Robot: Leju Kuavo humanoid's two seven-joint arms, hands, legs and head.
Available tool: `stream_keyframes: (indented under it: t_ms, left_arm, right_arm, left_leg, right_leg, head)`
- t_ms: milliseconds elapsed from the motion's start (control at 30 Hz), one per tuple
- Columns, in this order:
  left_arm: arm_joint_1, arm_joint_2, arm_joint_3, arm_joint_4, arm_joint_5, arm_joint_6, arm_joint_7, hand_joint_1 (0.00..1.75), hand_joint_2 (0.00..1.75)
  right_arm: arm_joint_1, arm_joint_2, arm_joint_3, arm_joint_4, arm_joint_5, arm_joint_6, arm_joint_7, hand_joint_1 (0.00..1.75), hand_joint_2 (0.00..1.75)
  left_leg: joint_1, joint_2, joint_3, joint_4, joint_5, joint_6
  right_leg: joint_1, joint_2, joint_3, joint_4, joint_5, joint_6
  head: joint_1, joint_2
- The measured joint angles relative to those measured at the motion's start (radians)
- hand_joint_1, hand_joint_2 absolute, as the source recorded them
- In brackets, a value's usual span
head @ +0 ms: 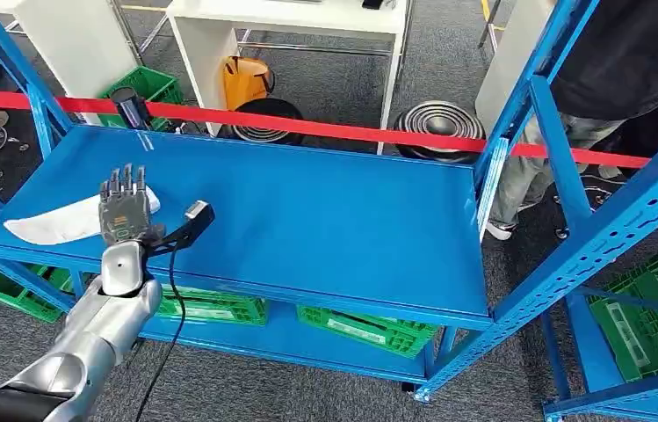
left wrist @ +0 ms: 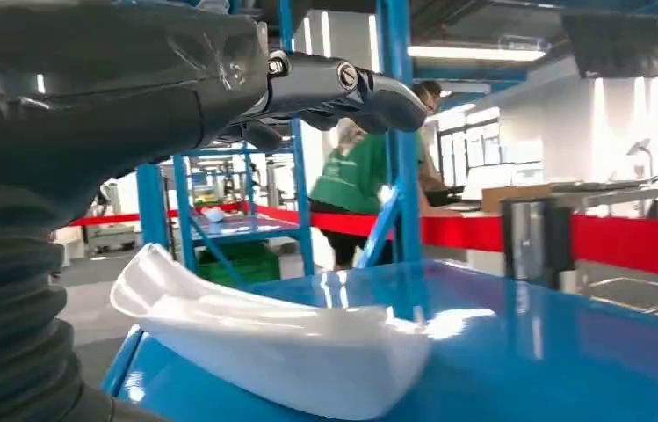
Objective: Take the parts from the cabinet and place them on the table.
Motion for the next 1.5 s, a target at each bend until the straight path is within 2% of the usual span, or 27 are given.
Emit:
stream_keyframes:
  t_ms: [300,633,967,1500]
  left_arm:
    - [0.001,0.028,0.03,0.047,-0.002,0.022,-0.003,0.0,1.75]
    - [0.002,0.03,0.038,0.078,-0.003,0.023,-0.011,0.0,1.75]
    - [0.002,0.034,0.05,0.111,0.01,0.005,-0.028,0.0,1.75]
    - [-0.005,0.045,0.054,0.136,0.001,-0.011,-0.021,0.0,1.75]
  right_arm:
    - [0.011,-0.033,0.0,-0.036,-0.01,-0.013,0.0,0.0,0.0]
    - [0.011,-0.048,0.0,-0.062,-0.01,-0.019,0.0,0.0,0.0]
    - [0.006,-0.079,0.005,-0.079,-0.013,-0.019,0.001,0.0,0.0]
    - [0.006,-0.105,0.012,-0.107,-0.027,-0.027,0.006,0.0,0.0]
  left_leg:
    - [0.0,0.0,0.0,0.0,0.0,0.0]
    - [0.0,0.0,0.0,0.0,0.0,0.0]
    - [0.0,0.0,0.0,0.0,0.0,0.0]
    - [0.0,0.0,0.001,0.0,0.0,0.0]
  right_leg:
    - [0.0,0.0,0.0,0.0,0.0,0.0]
    - [0.0,0.0,0.0,0.0,0.0,0.0]
    - [0.0,0.0,0.0,0.0,0.0,0.0]
    - [0.0,0.0,0.001,0.0,0.0,0.0]
  head:
    - [0.0,0.0]
    - [0.0,0.0]
    - [0.0,0.0]
    - [0.0,0.0]
